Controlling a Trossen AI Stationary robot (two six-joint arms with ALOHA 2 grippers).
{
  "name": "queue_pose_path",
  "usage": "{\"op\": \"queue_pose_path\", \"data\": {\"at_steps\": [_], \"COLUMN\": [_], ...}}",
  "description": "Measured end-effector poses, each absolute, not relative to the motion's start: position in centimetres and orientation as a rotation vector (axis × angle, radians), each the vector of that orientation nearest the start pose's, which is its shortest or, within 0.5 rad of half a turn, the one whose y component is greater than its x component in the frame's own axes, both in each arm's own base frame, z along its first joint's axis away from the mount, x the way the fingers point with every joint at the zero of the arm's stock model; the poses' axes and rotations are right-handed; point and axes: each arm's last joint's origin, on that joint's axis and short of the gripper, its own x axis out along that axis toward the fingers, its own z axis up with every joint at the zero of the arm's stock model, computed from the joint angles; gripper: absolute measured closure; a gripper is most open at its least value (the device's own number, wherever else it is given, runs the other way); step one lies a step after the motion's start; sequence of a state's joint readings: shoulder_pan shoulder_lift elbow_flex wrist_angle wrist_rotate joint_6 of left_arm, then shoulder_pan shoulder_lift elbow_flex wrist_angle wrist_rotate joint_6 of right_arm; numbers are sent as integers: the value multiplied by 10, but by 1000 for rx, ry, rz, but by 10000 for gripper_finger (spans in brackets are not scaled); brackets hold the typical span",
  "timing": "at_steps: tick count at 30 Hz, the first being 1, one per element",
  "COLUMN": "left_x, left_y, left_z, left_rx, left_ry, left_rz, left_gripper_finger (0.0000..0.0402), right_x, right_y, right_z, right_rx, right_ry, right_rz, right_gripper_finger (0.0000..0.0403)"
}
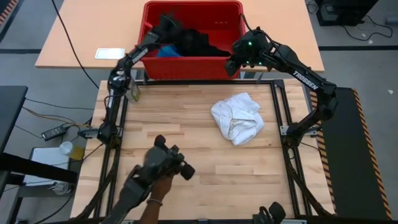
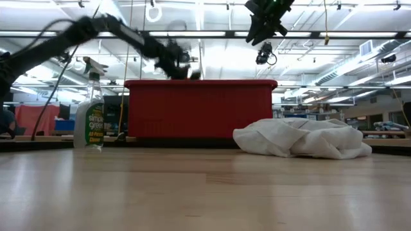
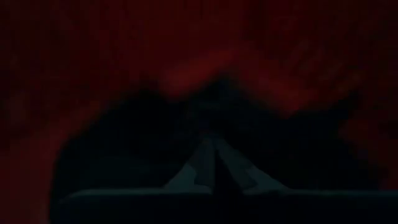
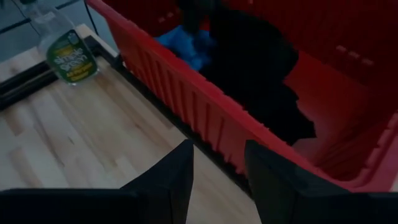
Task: Fold laundry
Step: Fold the black shirt
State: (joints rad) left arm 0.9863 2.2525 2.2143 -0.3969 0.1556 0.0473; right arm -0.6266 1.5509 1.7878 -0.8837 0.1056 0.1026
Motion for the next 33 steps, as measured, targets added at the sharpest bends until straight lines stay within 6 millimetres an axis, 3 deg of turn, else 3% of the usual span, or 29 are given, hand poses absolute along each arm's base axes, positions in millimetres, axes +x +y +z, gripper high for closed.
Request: {"op": "queue_pose_path", "data": {"at_steps": [4,7,10,12,14,18,21,24,29,33], "left_x": [278,270,271,273,266,229,212,208,199,193], "left_y": [396,382,377,368,348,295,274,263,217,177], "left_z": [411,437,442,458,488,559,581,586,608,623], "left_rx": [25,59,30,65,100,217,190,96,110,183], "left_ry": [128,52,5,-106,-236,-555,-672,-639,-647,-643], "left_rz": [676,652,565,481,390,200,121,62,-121,-291], "left_gripper_finger": [400,401,401,401,401,401,401,401,401,401], "right_x": [251,249,248,248,249,255,262,281,328,355], "right_y": [-193,-197,-199,-200,-201,-201,-197,-188,-176,-158], "right_z": [426,428,429,429,430,437,446,449,416,402], "right_rx": [244,241,242,240,227,217,195,151,177,171], "right_ry": [604,575,565,557,546,456,358,283,353,381], "right_rz": [-758,-772,-780,-779,-752,-645,-434,-260,-84,-83], "right_gripper_finger": [251,251,251,251,251,251,251,251,251,251]}}
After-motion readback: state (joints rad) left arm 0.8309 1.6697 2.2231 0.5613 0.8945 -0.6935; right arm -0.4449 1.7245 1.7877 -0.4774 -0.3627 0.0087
